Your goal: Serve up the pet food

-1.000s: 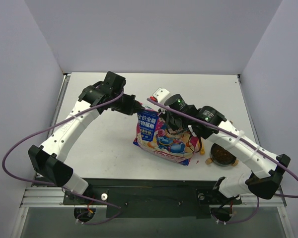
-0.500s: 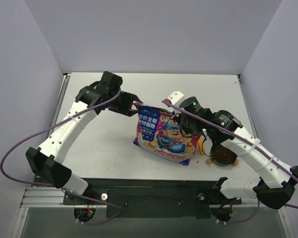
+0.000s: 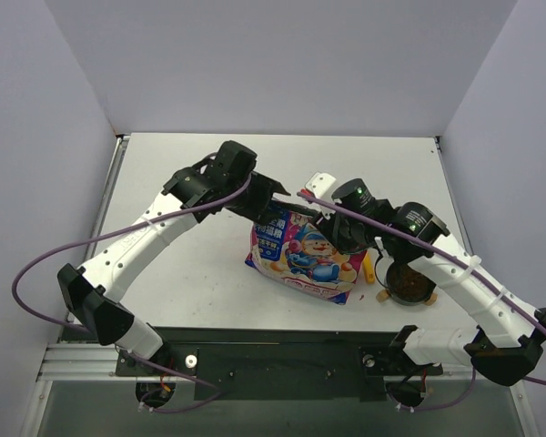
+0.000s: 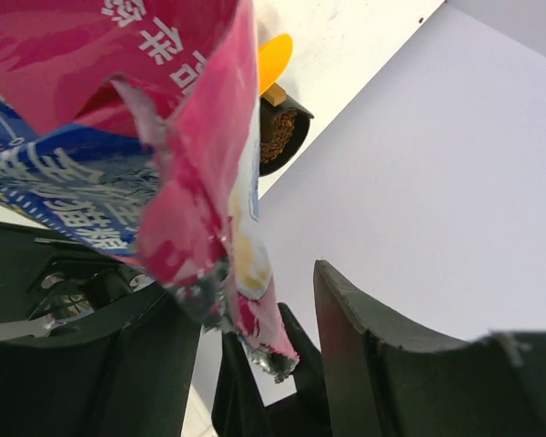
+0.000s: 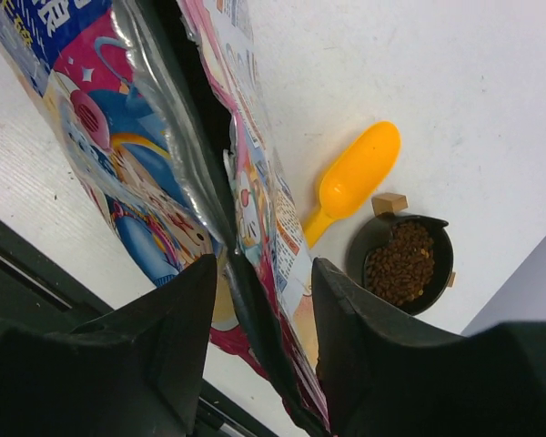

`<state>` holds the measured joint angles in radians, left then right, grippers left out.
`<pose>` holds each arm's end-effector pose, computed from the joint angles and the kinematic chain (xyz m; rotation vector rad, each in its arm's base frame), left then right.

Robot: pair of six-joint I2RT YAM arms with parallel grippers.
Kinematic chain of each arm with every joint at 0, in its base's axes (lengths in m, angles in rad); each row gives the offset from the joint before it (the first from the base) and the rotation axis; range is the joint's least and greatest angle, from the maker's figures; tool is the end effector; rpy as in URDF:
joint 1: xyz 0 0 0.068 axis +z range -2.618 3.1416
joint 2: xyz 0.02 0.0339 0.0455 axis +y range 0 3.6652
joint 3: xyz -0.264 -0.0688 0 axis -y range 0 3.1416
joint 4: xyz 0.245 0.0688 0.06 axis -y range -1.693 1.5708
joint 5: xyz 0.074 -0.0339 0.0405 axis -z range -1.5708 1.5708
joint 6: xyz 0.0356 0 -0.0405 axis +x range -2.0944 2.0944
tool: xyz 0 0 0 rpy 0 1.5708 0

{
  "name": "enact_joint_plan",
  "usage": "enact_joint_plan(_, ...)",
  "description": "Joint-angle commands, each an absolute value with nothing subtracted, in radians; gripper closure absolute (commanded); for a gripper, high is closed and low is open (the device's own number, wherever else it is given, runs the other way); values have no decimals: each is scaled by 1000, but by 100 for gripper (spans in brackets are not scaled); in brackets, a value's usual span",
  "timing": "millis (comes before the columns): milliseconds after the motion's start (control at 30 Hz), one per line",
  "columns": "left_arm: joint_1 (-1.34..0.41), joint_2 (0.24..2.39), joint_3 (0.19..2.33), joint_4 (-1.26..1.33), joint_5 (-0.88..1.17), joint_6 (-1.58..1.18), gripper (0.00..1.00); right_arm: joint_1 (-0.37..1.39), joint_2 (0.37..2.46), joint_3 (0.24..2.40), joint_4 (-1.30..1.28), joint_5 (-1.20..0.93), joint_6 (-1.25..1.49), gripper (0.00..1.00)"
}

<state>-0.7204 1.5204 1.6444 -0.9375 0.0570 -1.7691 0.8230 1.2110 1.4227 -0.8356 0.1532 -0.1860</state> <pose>0.2374 -0.2111 0.3874 -1.3529 2.4017 -1.0640 0.1689 0.1742 0.4070 -0.9837 1.9598 0.1918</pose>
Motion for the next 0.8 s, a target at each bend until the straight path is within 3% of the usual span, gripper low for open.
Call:
enact_joint_plan(0, -755, 1540, 1709, -897, 17, -1792, 42, 834, 1224, 1462, -813, 141, -212, 58)
enact_joint_plan(100, -784, 1531, 1651, -862, 17, -1839, 45, 856, 1229, 1453, -776, 178, -238, 57)
enact_joint_plan(267, -787, 1488, 1569, -793, -35, -1862, 65, 900, 1216, 1413, -674, 227, -291, 57)
enact_joint_plan(633, -761, 1433, 1493, -727, -57, -1844, 96, 979, 1201, 1282, -513, 333, -455, 58)
enact_joint_plan(767, -729, 1445, 1499, -738, -9, -1845, 100, 983, 1222, 1246, -434, 474, -483, 62)
